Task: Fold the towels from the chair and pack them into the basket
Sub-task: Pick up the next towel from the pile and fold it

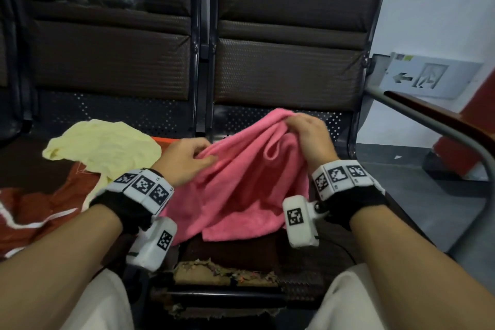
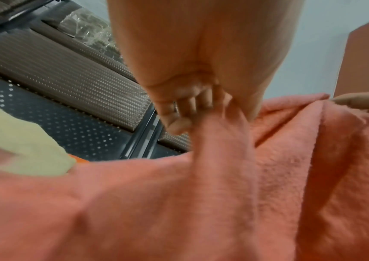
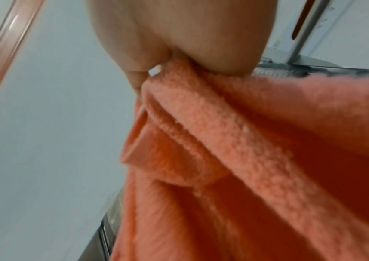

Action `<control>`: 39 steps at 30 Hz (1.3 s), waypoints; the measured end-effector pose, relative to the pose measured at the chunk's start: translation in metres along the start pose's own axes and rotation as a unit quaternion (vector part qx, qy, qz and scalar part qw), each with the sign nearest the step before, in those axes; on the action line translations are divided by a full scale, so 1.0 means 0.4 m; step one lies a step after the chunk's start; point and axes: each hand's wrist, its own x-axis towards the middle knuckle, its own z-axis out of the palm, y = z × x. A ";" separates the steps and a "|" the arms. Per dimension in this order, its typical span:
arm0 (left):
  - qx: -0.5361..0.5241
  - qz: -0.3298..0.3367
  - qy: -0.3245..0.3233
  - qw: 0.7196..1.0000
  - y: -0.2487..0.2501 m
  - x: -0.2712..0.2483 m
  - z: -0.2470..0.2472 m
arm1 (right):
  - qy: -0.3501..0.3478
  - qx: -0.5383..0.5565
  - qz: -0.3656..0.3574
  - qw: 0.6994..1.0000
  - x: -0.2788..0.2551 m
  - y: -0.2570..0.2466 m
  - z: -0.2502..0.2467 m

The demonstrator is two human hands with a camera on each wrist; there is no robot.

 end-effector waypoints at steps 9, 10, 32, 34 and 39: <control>-0.049 -0.020 -0.051 0.997 0.049 0.007 0.054 | -0.068 0.004 0.133 0.989 -0.034 0.061 0.007; -0.075 -0.022 -0.038 0.996 0.062 0.010 0.062 | -0.113 -0.011 0.151 0.982 -0.041 0.071 0.010; -0.396 -0.202 -0.009 0.896 0.101 0.036 0.089 | -0.208 -0.484 0.083 0.846 -0.057 0.120 -0.059; -0.476 -0.227 -0.004 0.849 0.113 0.034 0.079 | -0.132 -0.406 0.073 0.901 -0.047 0.098 -0.046; -0.554 -0.247 0.021 0.795 0.122 0.035 0.062 | -0.048 -0.119 0.083 0.988 -0.043 0.055 0.003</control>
